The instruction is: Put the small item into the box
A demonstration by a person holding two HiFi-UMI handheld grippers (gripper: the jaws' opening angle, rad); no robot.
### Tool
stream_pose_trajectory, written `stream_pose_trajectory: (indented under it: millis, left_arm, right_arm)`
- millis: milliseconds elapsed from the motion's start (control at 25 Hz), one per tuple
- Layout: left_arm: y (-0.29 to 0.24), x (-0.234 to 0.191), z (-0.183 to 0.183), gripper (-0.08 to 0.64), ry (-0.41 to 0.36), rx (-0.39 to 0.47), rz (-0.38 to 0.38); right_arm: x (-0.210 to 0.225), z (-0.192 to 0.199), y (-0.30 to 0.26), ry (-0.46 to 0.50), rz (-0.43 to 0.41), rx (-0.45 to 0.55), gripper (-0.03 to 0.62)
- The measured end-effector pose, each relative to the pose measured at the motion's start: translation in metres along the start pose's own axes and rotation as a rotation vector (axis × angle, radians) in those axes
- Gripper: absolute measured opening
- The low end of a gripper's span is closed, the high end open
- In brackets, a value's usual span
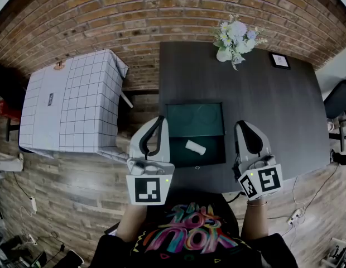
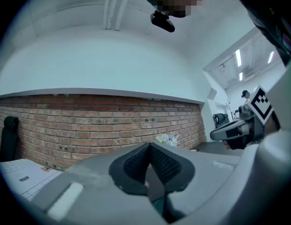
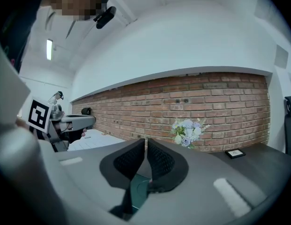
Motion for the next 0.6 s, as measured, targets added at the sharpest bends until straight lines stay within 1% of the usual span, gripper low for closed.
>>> stream_pose_trajectory:
  millis: [120,360,520,600]
  left_arm:
    - [0.000,0.001,0.000,0.002,0.003,0.005,-0.002]
    - [0.002,0.002,0.004,0.002,0.004,-0.022,-0.005]
    - [0.002,0.005,0.003,0.002,0.020,-0.024,-0.007]
    - [0.002,0.006,0.003,0.002,0.016,-0.026,-0.004]
  right_arm:
    - [0.000,-0.004,0.002,0.004,0.008,0.019,0.003]
    - [-0.003,-0.011,0.001,0.047,0.003,0.033,0.002]
    - [-0.004,-0.011,0.001,0.035,-0.020,0.025,0.002]
    - [-0.005,-0.009,0.000,0.029,-0.031,0.019,0.002]
Point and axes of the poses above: the fingertips, and each gripper's own axes: y backward along the fingers, x to its right, z out of its underside, the point moved 1 cm from there along y, backward along the fingers, and after that the axes turned 1 degree about -z, right-handed, at the moved point
